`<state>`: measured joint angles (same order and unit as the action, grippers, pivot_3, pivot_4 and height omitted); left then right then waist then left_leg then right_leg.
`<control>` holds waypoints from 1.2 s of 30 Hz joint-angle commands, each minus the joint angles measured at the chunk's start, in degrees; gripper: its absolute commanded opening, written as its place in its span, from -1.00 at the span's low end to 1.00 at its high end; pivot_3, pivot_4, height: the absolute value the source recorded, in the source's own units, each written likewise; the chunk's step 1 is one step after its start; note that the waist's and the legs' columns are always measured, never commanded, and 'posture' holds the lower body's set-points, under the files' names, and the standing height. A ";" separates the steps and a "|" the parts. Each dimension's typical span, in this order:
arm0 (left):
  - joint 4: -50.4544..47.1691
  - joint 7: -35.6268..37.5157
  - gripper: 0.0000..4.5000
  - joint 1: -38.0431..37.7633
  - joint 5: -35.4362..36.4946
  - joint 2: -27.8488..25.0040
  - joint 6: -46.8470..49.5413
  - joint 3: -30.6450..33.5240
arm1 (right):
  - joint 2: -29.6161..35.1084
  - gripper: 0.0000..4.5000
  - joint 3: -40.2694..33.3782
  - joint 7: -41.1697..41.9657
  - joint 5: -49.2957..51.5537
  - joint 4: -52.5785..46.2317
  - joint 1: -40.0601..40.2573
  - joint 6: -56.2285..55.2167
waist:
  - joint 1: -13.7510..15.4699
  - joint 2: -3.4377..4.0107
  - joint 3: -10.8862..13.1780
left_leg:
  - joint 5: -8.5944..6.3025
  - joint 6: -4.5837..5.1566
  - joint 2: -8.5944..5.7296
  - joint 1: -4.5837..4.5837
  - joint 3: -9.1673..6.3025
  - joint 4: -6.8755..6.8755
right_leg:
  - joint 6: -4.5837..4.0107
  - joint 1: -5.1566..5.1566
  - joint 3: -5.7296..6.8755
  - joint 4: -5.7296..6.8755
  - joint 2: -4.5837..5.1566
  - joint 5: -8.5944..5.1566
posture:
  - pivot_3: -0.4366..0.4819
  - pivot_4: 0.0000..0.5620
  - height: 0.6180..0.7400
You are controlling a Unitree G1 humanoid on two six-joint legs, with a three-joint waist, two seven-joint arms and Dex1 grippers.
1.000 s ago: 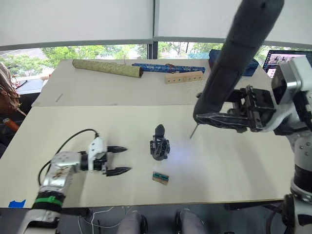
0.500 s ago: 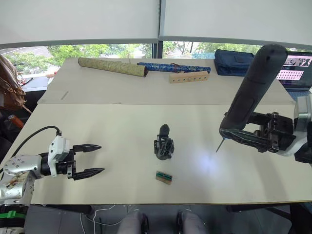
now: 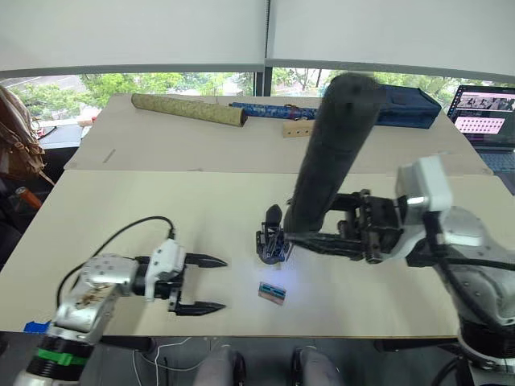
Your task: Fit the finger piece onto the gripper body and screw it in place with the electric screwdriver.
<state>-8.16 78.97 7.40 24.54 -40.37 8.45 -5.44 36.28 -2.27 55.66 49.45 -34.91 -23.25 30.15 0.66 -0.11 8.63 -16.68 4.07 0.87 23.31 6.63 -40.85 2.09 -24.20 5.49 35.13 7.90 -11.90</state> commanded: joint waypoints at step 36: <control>10.48 -8.85 0.98 5.18 -14.97 11.74 -10.50 -13.97 | -6.82 -0.14 8.98 8.92 -14.82 5.33 9.38 -17.29 | 0.23 -0.01 -0.01 | 0.02 0.00 0.05 -0.08 -0.07 -0.14 | 0.00 0.10 -0.02 0.10 -0.03 0.00 | -0.05 -0.47 1.00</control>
<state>1.01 70.80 12.79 10.78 -29.04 -1.87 -18.12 29.84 7.31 64.51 33.78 -28.01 -12.80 14.65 0.89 -0.12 8.62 -16.67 4.08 0.91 23.23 6.56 -40.99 2.09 -24.10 5.47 35.22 7.87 -11.90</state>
